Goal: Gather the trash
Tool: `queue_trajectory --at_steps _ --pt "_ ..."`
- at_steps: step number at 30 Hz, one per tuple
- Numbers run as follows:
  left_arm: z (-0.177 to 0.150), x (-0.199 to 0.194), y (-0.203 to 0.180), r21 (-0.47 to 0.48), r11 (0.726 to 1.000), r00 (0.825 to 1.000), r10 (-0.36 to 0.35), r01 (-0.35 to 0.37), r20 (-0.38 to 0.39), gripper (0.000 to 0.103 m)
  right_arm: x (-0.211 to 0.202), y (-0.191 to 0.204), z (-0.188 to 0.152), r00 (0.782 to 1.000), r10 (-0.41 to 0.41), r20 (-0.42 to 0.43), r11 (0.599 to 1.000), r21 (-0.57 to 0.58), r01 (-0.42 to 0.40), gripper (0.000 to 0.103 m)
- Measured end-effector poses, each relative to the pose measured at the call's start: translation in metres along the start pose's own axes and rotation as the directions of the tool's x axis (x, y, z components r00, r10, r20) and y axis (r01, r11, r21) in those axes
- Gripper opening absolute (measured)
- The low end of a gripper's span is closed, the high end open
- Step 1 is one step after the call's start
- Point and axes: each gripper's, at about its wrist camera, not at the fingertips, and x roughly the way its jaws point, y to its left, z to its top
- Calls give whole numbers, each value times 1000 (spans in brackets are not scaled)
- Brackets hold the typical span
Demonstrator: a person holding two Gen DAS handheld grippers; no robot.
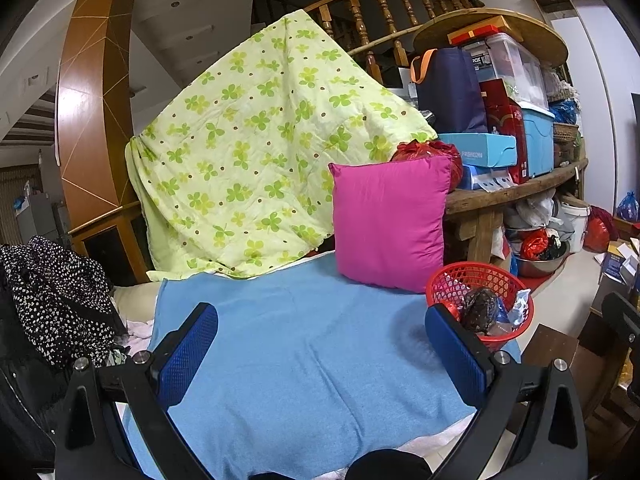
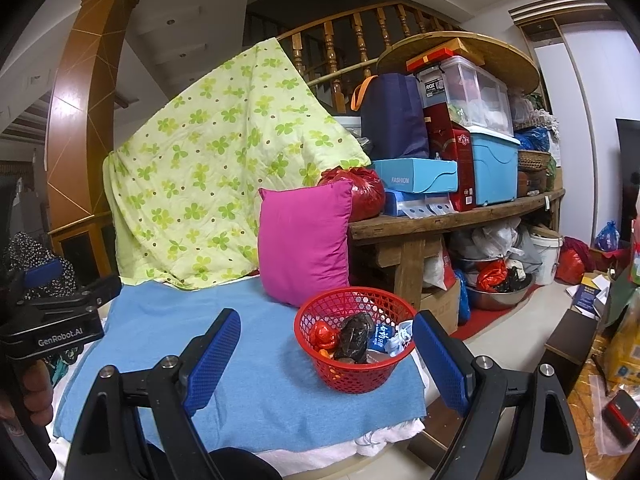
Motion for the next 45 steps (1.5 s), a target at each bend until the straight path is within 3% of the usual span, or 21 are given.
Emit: queue_trajectory --at_steps 45 --pt "11 3 2 -4 1000 1000 17 -17 -2 103 -4 13 15 1000 -6 -3 999 -33 6 90"
